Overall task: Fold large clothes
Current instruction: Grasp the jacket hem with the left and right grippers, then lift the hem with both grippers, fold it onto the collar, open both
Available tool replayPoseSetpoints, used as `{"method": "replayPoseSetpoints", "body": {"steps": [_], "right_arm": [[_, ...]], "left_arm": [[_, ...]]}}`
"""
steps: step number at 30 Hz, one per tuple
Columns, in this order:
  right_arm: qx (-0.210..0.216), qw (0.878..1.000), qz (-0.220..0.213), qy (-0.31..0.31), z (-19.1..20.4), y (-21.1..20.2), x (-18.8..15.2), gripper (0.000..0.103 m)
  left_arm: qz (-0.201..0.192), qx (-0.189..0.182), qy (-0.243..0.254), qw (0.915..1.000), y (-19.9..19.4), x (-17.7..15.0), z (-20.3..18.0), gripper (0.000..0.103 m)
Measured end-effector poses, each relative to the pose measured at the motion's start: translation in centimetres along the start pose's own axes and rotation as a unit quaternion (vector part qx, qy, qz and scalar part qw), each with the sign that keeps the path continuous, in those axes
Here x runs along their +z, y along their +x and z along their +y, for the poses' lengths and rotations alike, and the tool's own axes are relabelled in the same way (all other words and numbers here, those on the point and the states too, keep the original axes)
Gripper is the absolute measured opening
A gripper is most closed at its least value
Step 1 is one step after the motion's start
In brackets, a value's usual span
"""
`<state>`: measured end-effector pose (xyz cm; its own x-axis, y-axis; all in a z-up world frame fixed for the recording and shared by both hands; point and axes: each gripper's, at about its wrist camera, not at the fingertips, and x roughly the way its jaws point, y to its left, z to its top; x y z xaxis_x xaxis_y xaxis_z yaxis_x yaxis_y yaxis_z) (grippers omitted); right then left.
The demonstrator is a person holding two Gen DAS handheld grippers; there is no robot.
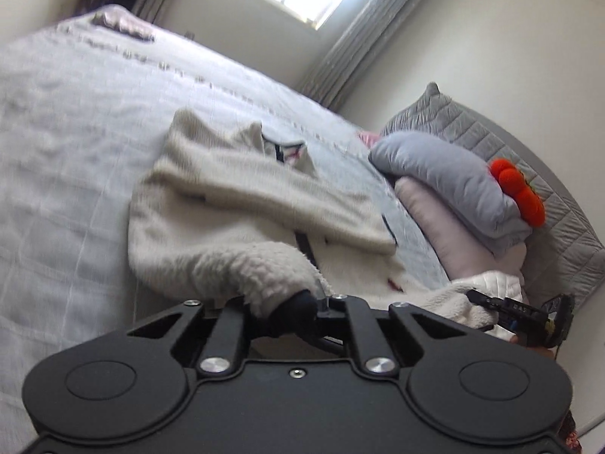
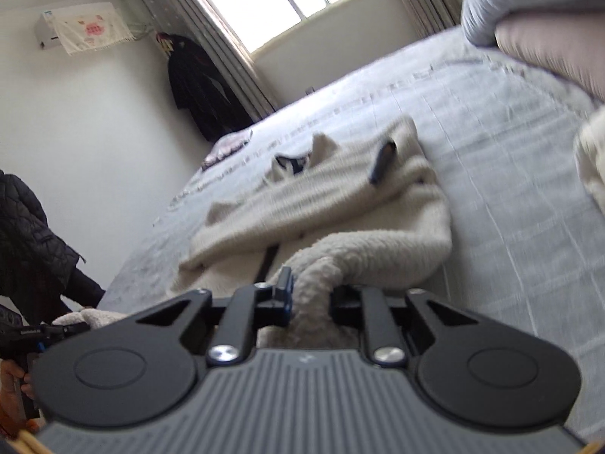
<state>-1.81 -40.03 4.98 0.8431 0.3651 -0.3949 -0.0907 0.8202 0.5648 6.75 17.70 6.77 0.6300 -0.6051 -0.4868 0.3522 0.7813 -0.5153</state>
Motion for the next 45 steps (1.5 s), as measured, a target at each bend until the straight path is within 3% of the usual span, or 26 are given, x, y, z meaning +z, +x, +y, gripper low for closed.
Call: {"method": "replayPoseSetpoints", "body": {"steps": [6,10,21,24,28,32,38,41,43,45], "right_arm": [[-0.003,0.999,-0.039,-0.001,0.6,3.4,6.6,0.015],[-0.008,0.999,-0.050,0.003,0.7,7.3,10.7,0.015],[-0.073,0.996,-0.044,0.003,-1.7,21.6,16.4,0.015],[-0.084,0.996,-0.035,0.014,-3.9,24.7,16.7,0.016],[-0.101,0.994,-0.011,0.028,-6.3,28.4,15.5,0.017],[-0.104,0.994,-0.005,0.037,-7.2,30.2,14.8,0.020],[-0.069,0.994,0.019,0.079,-8.5,29.9,16.6,0.025],[-0.040,0.992,0.025,0.117,-9.2,29.2,17.5,0.031],[-0.007,0.986,0.012,0.166,-10.1,28.5,17.8,0.046],[0.031,0.978,-0.005,0.208,-11.0,27.8,18.0,0.066]], "left_arm": [[-0.054,0.027,0.018,0.9980,2.9,6.8,-1.1,0.012],[-0.076,0.058,0.033,0.9948,6.8,11.1,-1.3,0.012],[-0.100,0.137,0.067,0.9832,20.4,18.9,2.3,0.013],[-0.080,0.131,0.045,0.9871,24.0,19.6,5.4,0.017],[-0.038,0.151,0.024,0.9875,28.1,18.5,8.4,0.020],[-0.037,0.142,0.017,0.9890,28.5,17.9,9.7,0.021],[-0.006,0.107,0.011,0.9942,27.9,20.2,9.6,0.030],[-0.013,0.111,0.000,0.9937,27.1,21.3,9.6,0.049],[-0.048,0.122,0.002,0.9914,25.9,21.7,9.5,0.083],[-0.078,0.137,0.013,0.9875,24.9,21.9,9.6,0.092]]}}
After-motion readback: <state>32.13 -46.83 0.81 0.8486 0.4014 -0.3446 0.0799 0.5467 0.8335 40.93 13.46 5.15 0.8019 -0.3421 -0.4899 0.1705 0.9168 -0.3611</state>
